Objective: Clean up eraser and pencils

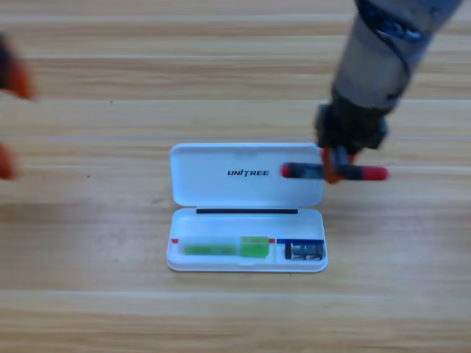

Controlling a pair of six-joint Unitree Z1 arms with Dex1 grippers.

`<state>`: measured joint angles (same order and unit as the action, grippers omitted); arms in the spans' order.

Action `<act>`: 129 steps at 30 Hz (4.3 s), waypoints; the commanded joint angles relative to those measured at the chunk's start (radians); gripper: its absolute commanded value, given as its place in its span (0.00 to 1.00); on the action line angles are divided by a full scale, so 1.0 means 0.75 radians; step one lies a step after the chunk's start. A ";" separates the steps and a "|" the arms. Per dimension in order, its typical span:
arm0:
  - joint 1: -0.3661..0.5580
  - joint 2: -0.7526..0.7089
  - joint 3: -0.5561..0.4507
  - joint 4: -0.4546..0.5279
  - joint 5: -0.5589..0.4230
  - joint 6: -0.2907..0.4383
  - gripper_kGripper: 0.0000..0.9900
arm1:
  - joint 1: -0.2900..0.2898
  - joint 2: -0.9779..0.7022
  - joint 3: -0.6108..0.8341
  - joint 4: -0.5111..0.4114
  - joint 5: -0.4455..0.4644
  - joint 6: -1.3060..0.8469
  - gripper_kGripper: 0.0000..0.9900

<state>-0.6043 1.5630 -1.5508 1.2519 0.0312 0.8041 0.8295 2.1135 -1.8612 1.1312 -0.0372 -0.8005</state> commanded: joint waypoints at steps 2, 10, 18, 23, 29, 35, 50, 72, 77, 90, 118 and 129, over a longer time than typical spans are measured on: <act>0.237 -0.104 0.170 -0.023 -0.027 0.030 1.00 | 0.146 0.268 -0.183 0.058 0.011 0.045 0.00; 0.237 -0.110 0.315 -0.119 -0.099 -0.029 1.00 | 0.193 0.395 -0.333 0.093 0.011 0.069 0.00; 0.237 -0.106 0.362 -0.143 -0.111 -0.050 1.00 | 0.191 0.440 -0.355 0.093 -0.010 0.069 0.00; 0.237 -0.096 0.403 -0.170 -0.121 -0.068 1.00 | 0.189 0.440 -0.355 0.093 -0.010 0.069 0.00; 0.237 -0.088 0.446 -0.201 -0.125 -0.072 1.00 | 0.189 0.418 -0.353 0.093 -0.010 0.094 0.79; 0.237 -0.082 0.468 -0.225 -0.132 -0.078 1.00 | 0.189 0.287 -0.316 0.093 0.023 0.098 0.95; 0.319 0.000 0.215 -0.467 -0.230 -0.088 1.00 | 0.178 -0.519 0.074 0.013 0.532 0.153 0.95; 0.313 0.826 -0.076 -0.892 -0.622 -0.086 0.27 | 0.170 -0.850 0.440 -0.330 0.757 0.376 0.96; 0.292 0.853 0.010 -0.970 -0.686 -0.062 0.00 | 0.170 -0.873 0.459 -0.330 0.763 0.380 0.96; 0.292 0.878 0.141 -1.029 -0.735 -0.078 0.00 | 0.170 -0.902 0.494 -0.351 0.765 0.388 0.96; 0.192 0.700 0.086 -0.745 -0.813 -0.058 0.00 | 0.166 -0.883 0.510 -0.353 0.755 0.407 0.96; 0.147 0.630 0.170 -0.755 -0.778 -0.017 0.00 | 0.168 -0.869 0.506 -0.353 0.757 0.413 0.96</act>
<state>-0.4559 2.0472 -1.4724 0.6945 -0.5627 0.7776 0.9512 1.4559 -1.5118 0.8807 0.5227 -0.5017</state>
